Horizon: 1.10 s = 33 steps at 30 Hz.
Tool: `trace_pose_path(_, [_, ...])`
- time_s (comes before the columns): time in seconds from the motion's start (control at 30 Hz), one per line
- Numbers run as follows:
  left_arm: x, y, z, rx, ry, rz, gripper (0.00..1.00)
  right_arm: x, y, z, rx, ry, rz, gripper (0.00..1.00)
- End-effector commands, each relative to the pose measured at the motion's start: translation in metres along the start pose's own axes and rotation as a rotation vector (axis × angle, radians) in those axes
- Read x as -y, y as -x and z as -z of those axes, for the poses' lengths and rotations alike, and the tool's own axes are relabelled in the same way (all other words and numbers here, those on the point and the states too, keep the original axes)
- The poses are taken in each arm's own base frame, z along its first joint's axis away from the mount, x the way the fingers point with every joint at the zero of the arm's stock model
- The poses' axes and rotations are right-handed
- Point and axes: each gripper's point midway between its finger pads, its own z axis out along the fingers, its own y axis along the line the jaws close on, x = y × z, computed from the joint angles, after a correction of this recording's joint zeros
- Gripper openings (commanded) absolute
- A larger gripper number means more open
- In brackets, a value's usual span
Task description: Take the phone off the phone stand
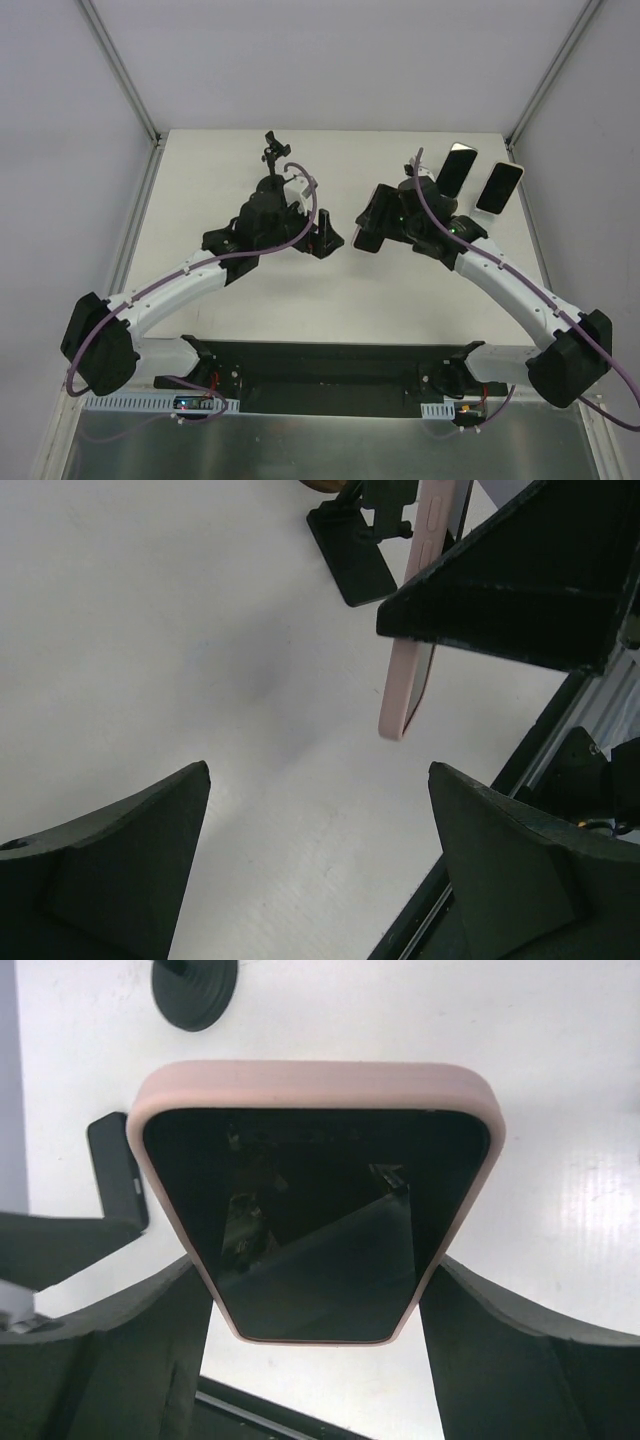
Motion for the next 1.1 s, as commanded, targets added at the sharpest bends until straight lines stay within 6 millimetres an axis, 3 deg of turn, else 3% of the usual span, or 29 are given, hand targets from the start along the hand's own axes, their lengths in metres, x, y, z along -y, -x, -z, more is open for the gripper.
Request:
trace_pose_path(0.0, [0.016, 0.028, -0.015, 0.068, -0.045, -0.028, 0.88, -0.044, 0.019, 0.012, 0.072, 0.157, -0.1, 0.2])
trace_pose_path(0.17, [0.028, 0.016, -0.024, 0.027, -0.097, -0.036, 0.77, -0.052, 0.012, 0.011, 0.054, 0.19, -0.135, 0.19])
trace_pose_path(0.5, [0.033, 0.001, -0.035, -0.026, -0.122, -0.054, 0.51, -0.067, 0.0, 0.004, 0.004, 0.236, -0.176, 0.19])
trace_pose_path(0.6, [0.034, 0.001, -0.035, -0.031, -0.13, -0.055, 0.4, -0.067, -0.001, 0.003, 0.002, 0.236, -0.181, 0.19])
trace_pose_path(0.63, [0.035, 0.0, -0.035, -0.035, -0.131, -0.054, 0.3, -0.07, -0.005, 0.005, -0.02, 0.256, -0.177, 0.19])
trace_pose_path(0.73, [0.036, 0.002, -0.032, -0.028, -0.134, -0.059, 0.17, -0.071, -0.007, 0.003, -0.032, 0.26, -0.178, 0.21])
trace_pose_path(0.77, [0.036, 0.004, -0.03, -0.02, -0.129, -0.059, 0.06, -0.073, -0.008, 0.002, -0.037, 0.268, -0.177, 0.23])
trace_pose_path(0.8, [0.035, 0.003, -0.029, -0.018, -0.127, -0.061, 0.0, -0.074, -0.008, 0.002, -0.037, 0.273, -0.177, 0.25])
trace_pose_path(0.9, [0.029, 0.002, -0.022, 0.0, -0.091, -0.058, 0.0, -0.076, -0.007, 0.003, -0.024, 0.289, -0.163, 0.51])
trace_pose_path(0.93, [0.026, 0.002, -0.021, 0.007, -0.074, -0.056, 0.0, -0.077, -0.005, 0.004, -0.015, 0.291, -0.16, 0.65])
trace_pose_path(1.07, [0.007, 0.003, -0.008, 0.061, 0.034, -0.039, 0.0, -0.075, 0.002, 0.008, 0.022, 0.289, -0.123, 0.93])
